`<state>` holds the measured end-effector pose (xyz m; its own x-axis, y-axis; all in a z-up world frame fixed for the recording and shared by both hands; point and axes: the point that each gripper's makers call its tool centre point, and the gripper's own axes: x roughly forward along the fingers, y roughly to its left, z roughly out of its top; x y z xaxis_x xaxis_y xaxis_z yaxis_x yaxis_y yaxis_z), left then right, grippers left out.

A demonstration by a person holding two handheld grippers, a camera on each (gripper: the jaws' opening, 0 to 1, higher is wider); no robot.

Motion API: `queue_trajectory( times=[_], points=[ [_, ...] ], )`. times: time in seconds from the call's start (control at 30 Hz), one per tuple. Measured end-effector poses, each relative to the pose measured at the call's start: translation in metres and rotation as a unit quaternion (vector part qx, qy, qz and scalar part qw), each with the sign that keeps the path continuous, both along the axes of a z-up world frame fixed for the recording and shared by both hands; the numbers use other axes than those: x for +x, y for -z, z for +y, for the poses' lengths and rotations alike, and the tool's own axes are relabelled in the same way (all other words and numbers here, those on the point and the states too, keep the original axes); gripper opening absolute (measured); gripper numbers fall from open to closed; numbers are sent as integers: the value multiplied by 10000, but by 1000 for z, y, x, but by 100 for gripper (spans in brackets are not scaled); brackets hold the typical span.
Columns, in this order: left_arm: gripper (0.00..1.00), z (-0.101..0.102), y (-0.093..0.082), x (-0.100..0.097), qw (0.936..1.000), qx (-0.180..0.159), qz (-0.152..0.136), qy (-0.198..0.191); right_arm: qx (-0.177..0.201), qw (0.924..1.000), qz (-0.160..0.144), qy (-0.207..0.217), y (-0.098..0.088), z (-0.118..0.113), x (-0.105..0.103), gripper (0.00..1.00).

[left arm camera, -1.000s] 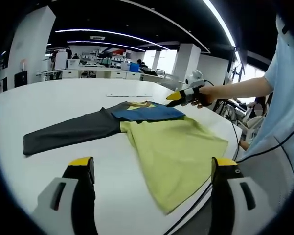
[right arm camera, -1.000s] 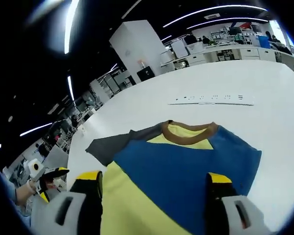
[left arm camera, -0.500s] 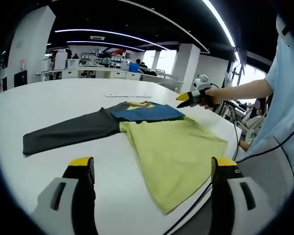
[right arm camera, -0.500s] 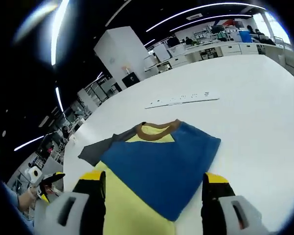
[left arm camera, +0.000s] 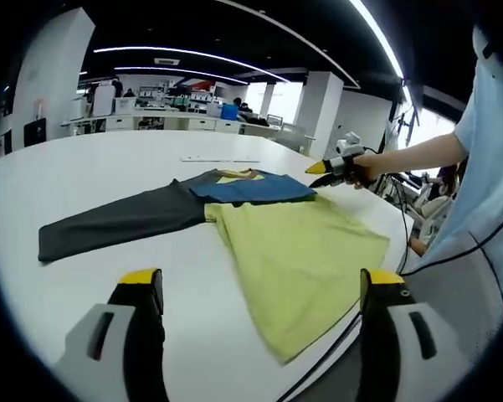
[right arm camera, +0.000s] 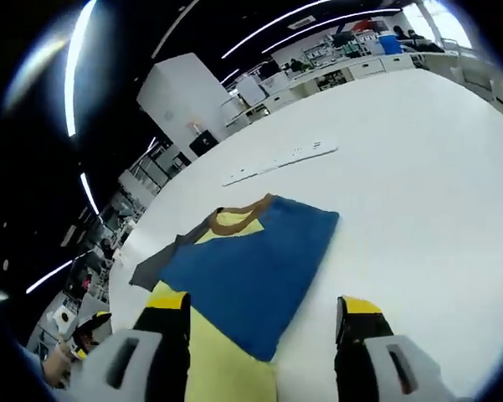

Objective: Fold the garment on the visible template until the final outline fits inside the template.

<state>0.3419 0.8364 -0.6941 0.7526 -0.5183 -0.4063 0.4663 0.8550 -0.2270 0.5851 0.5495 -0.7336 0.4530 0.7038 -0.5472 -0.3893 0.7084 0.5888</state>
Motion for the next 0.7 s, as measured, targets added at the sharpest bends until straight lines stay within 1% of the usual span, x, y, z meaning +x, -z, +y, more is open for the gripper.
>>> queue_trajectory(
  times=[0.07, 0.13, 0.2, 0.23, 0.33, 0.43, 0.53, 0.63, 0.67, 0.7],
  points=[
    [95, -1, -1, 0, 10000, -14, -8, 3, 98, 9998, 141, 134, 2, -1, 1, 57],
    [95, 0, 0, 0, 10000, -17, 3, -1, 240, 9991, 286, 181, 3, -1, 0, 48],
    [95, 0, 0, 0, 10000, -19, 22, 2, 177, 9991, 350, 169, 8, -3, -1, 41],
    [95, 0, 0, 0, 10000, -13, 24, 6, 153, 9992, 336, 183, 9, -4, 0, 37],
    [95, 0, 0, 0, 10000, -21, 28, 3, 241, 9979, 537, 284, 13, -5, -2, 30],
    [94, 0, 1, 0, 10000, -19, 40, 2, 279, 9972, 614, 334, 15, -4, -2, 23],
    [94, 0, 2, 0, 10000, -16, 48, 12, 278, 9969, 624, 387, 17, -3, 0, 16],
    [94, 0, 2, -1, 10000, -10, 64, 17, 277, 9965, 638, 470, 17, -3, 2, 3],
    [94, 0, 2, -1, 10000, -11, 64, 14, 226, 9969, 581, 475, 17, -4, 4, 0],
    [94, 0, 2, 0, 10000, -13, 64, 11, 173, 9973, 542, 467, 18, -5, 5, 0]
  ],
)
